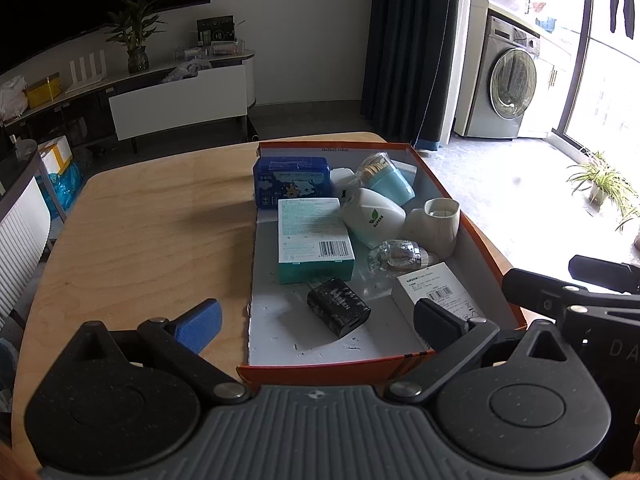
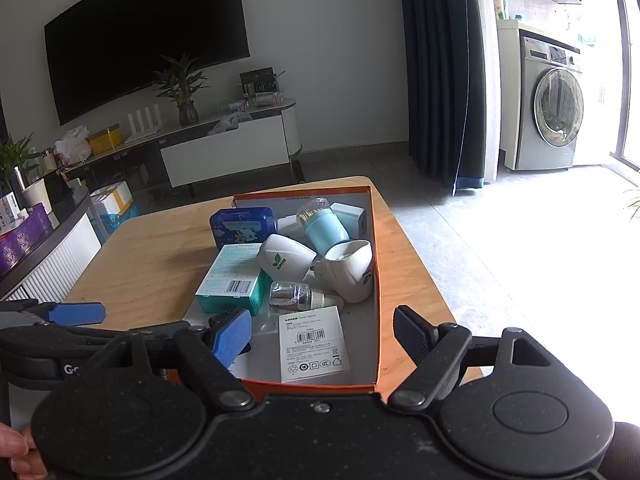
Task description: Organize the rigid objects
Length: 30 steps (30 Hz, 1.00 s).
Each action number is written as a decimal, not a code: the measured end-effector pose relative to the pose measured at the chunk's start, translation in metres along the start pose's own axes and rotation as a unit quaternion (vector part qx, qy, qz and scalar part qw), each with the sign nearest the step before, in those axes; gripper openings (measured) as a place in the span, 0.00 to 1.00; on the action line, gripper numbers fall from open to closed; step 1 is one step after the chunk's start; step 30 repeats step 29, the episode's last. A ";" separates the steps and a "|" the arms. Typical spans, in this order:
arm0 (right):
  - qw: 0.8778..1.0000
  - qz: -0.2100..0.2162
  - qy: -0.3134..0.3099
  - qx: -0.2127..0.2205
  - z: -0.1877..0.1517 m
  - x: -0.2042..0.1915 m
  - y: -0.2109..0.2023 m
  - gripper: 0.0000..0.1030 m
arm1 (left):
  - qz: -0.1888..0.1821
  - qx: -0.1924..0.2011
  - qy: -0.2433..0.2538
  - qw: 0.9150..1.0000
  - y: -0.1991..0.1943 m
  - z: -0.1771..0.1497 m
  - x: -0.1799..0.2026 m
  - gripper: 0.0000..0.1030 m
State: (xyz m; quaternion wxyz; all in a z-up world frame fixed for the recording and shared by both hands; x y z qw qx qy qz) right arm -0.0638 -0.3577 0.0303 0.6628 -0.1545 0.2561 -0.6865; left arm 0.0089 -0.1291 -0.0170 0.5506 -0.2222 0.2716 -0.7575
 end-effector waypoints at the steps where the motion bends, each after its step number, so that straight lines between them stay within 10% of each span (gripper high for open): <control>1: 1.000 0.000 0.000 0.000 0.000 0.000 0.000 0.90 | 0.000 0.000 0.000 1.000 0.000 0.000 0.000 1.00; 30: 1.000 -0.001 -0.001 -0.007 -0.003 0.000 0.007 0.90 | -0.001 -0.002 -0.010 1.000 0.002 0.001 -0.003 1.00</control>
Point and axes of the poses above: each gripper's, at about its wrist camera, not at the fingertips, and y roughly the way its jaws point, x to its right, z to its top, the point moved 4 cm from there along y, roughly the way its jaws point, and after that the axes turned 2 degrees about -z, right-handed, at the moved point
